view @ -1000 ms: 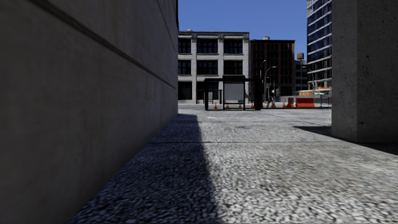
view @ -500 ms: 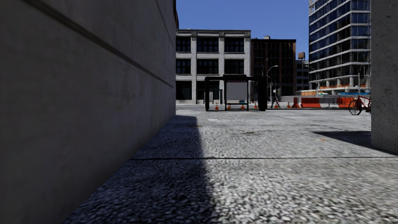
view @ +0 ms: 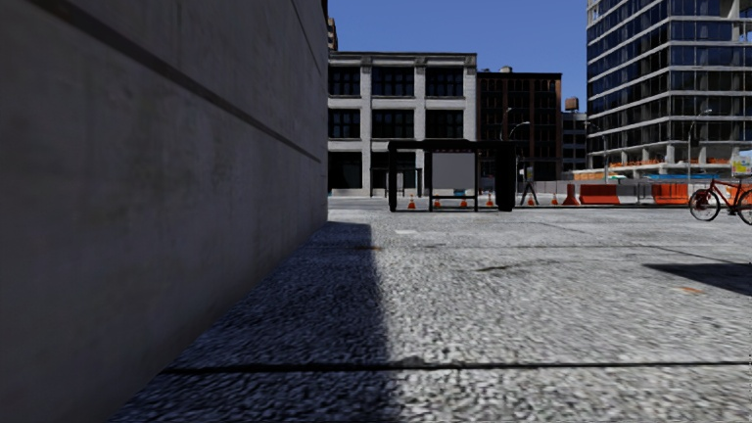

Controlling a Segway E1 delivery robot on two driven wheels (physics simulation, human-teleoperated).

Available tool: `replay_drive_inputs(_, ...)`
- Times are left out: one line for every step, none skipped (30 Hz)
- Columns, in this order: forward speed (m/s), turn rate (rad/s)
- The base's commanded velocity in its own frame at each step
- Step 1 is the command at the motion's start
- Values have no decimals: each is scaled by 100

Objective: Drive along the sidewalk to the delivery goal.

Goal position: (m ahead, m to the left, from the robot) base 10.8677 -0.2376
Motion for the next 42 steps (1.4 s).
replay_drive_inputs(200,0)
replay_drive_inputs(200,0)
replay_drive_inputs(200,0)
replay_drive_inputs(200,0)
replay_drive_inputs(200,0)
replay_drive_inputs(200,0)
replay_drive_inputs(200,0)
replay_drive_inputs(200,0)
replay_drive_inputs(200,0)
replay_drive_inputs(200,0)
replay_drive_inputs(200,0)
replay_drive_inputs(200,0)
replay_drive_inputs(200,0)
replay_drive_inputs(200,0)
replay_drive_inputs(200,0)
replay_drive_inputs(200,0)
replay_drive_inputs(200,0)
replay_drive_inputs(200,0)
replay_drive_inputs(200,0)
replay_drive_inputs(200,0)
replay_drive_inputs(200,0)
replay_drive_inputs(200,0)
replay_drive_inputs(200,0)
replay_drive_inputs(200,0)
replay_drive_inputs(200,0)
replay_drive_inputs(200,0)
replay_drive_inputs(200,0)
replay_drive_inputs(200,0)
replay_drive_inputs(200,0)
replay_drive_inputs(200,0)
replay_drive_inputs(200,0)
replay_drive_inputs(200,0)
replay_drive_inputs(200,0)
replay_drive_inputs(200,0)
replay_drive_inputs(200,0)
replay_drive_inputs(200,0)
replay_drive_inputs(200,0)
replay_drive_inputs(200,0)
replay_drive_inputs(200,0)
replay_drive_inputs(200,0)
replay_drive_inputs(200,0)
replay_drive_inputs(200,0)
